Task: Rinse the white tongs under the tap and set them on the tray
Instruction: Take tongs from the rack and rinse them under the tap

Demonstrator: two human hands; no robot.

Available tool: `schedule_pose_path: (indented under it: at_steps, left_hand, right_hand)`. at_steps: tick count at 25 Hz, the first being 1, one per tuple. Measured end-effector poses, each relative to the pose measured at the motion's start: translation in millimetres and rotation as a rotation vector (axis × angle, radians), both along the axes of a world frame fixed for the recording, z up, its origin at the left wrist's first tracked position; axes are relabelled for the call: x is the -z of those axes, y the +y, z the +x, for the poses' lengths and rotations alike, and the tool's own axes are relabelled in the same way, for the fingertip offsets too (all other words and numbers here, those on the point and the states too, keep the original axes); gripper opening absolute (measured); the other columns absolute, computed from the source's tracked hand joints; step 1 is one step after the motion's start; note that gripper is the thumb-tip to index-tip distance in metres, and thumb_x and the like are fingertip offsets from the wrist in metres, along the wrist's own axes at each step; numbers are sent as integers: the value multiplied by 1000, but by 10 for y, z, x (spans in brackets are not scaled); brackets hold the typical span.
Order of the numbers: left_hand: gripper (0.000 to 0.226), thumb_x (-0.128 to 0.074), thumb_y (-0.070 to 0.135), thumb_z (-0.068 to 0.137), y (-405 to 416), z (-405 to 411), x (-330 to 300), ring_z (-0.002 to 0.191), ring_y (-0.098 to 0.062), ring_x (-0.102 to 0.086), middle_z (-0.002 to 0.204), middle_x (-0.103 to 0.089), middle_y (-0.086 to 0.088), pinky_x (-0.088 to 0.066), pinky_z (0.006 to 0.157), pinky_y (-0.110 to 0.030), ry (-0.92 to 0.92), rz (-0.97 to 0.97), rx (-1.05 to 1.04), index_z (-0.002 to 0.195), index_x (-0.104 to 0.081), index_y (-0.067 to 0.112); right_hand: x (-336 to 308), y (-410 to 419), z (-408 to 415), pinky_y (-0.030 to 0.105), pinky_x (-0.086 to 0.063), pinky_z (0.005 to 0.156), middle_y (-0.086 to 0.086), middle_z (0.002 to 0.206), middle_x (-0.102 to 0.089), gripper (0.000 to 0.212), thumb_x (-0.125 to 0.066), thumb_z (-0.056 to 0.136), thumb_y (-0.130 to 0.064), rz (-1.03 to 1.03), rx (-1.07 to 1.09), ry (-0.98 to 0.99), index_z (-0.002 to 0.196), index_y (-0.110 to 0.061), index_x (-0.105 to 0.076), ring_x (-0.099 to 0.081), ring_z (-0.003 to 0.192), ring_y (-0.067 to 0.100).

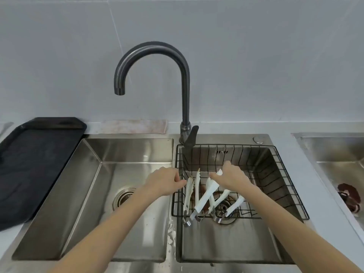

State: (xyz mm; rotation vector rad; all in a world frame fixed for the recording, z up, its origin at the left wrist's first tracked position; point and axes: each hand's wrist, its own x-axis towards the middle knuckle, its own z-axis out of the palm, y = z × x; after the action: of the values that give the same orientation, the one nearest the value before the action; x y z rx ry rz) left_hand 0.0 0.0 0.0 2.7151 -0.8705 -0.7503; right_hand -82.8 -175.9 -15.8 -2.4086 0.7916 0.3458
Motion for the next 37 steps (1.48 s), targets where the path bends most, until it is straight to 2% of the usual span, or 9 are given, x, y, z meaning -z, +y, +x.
schedule_pose_path:
  at_steps: [7, 11, 15, 18, 24, 27, 30, 33, 37]
  left_hand:
    - [33, -44, 47, 89, -10, -182, 447, 86, -21, -58, 85, -58, -2, -42, 72, -29, 111, 145, 10, 74, -49, 18]
    - [41, -44, 53, 87, -14, -269, 571, 82, -22, -55, 81, -58, -4, -43, 72, -30, 104, 241, 56, 78, -56, 15]
    - [40, -47, 41, 89, -4, -383, 615, 76, -20, -50, 62, -45, 3, -39, 67, -27, 173, 196, 36, 57, -40, 18]
    - [40, -48, 35, 88, 11, -408, 590, 73, -21, -48, 60, -43, 3, -36, 60, -26, 193, 107, 6, 54, -35, 19]
    - [28, -51, 31, 87, 119, -441, 538, 73, -20, -55, 67, -52, 6, -42, 67, -25, 234, -147, -115, 62, -43, 24]
    - [14, -52, 28, 89, 186, -479, 470, 76, -16, -55, 80, -56, 2, -41, 63, -21, 263, -328, -189, 86, -52, 15]
    - [17, -51, 31, 91, 304, -468, 377, 69, -16, -55, 79, -56, 3, -46, 68, -24, 292, -495, -332, 98, -52, 15]
    - [21, -47, 33, 94, 474, -413, 286, 50, -8, -58, 67, -55, 1, -51, 52, -17, 413, -587, -468, 100, -53, 13]
    - [28, -47, 33, 94, 719, -295, 211, 44, -7, -62, 72, -58, -5, -53, 46, -18, 571, -669, -581, 97, -56, 7]
  right_hand:
    - [337, 104, -23, 20, -32, 46, 4, 79, -51, 61, -52, 89, -41, 128, 130, 112, 127, 6, -39, -51, 70, 16]
    - [439, 123, 26, 20, -32, 45, -1, 60, -44, 28, -55, 88, -32, 171, 168, 124, 85, -4, -51, -42, 51, 10]
    - [421, 161, 34, 19, -32, 44, 0, 58, -44, 32, -55, 87, -24, 227, 236, 109, 60, -11, -42, -42, 49, 12]
    - [369, 167, 2, 21, -36, 47, 6, 73, -55, 24, -55, 85, -26, 244, 261, 78, 78, -5, -48, -53, 64, 19]
    - [203, 188, -76, 29, -55, 62, 15, 91, -68, 51, -56, 87, -26, 324, 337, -43, 124, 7, -43, -64, 65, 20]
    - [79, 260, -108, 41, -58, 83, 13, 91, -62, 53, -55, 89, -20, 363, 362, -156, 132, 4, -34, -70, 86, 30]
    - [-65, 406, -100, 31, -58, 78, 14, 105, -62, 53, -54, 90, -19, 392, 353, -213, 135, -1, -34, -69, 86, 27]
    - [-159, 586, -58, 24, -58, 68, 6, 100, -57, 53, -56, 90, -19, 438, 317, -256, 137, -5, -36, -66, 80, 22]
    - [-188, 830, 56, 37, -58, 84, -4, 87, -56, 52, -57, 88, -16, 467, 293, -299, 136, -9, -38, -67, 86, 23]
